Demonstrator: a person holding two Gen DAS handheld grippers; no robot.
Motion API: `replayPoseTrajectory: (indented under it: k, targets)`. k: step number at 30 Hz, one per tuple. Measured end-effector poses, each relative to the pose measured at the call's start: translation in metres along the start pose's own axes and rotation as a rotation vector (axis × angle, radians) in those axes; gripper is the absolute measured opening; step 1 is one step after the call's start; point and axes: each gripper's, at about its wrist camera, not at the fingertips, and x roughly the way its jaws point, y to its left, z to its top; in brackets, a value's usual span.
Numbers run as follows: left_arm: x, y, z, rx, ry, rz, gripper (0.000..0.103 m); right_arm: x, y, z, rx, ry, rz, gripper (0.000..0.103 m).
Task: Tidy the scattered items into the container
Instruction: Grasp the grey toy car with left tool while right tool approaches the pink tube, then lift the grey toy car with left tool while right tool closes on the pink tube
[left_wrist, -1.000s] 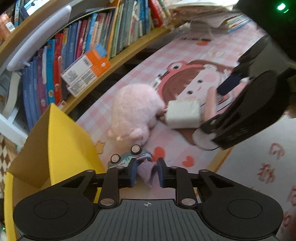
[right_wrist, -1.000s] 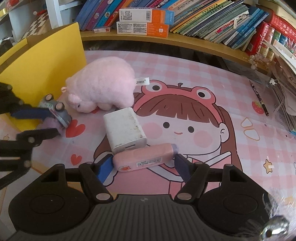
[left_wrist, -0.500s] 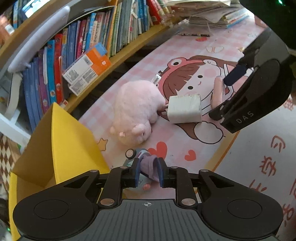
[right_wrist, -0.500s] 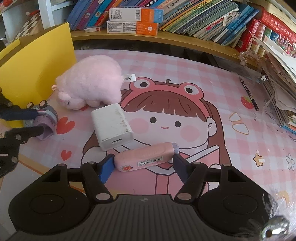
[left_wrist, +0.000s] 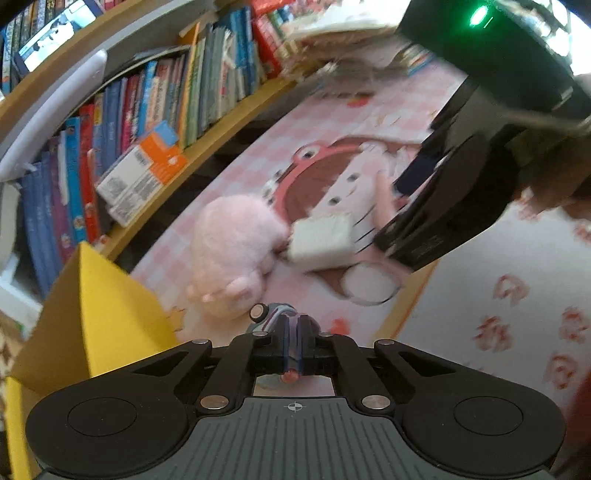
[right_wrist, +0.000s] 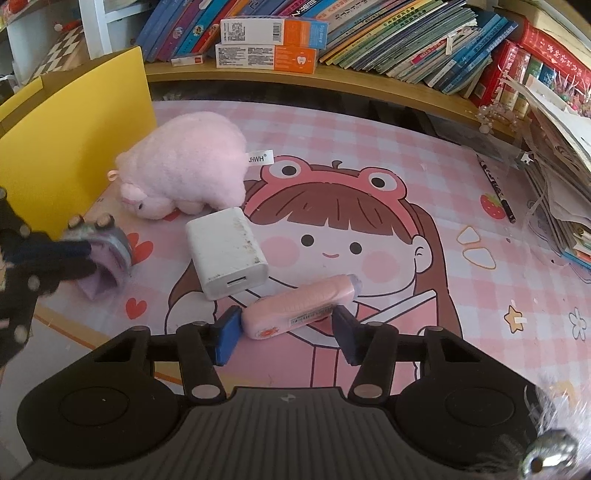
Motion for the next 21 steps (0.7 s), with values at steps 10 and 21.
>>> replayPoseTrajectory:
  k: [10,21]
  targets:
    - [-0.009,-0.014,0.003,0.044,-0.034,-0.039,0.014,-0.005,-0.004,-0.005,0.021,0.002,-0.021,0.051]
    - [0.0,-0.008,0.0,0.07,0.014,0.001,0.074,-0.003,-0.002,-0.002,0.023,0.001,0.003,0.057]
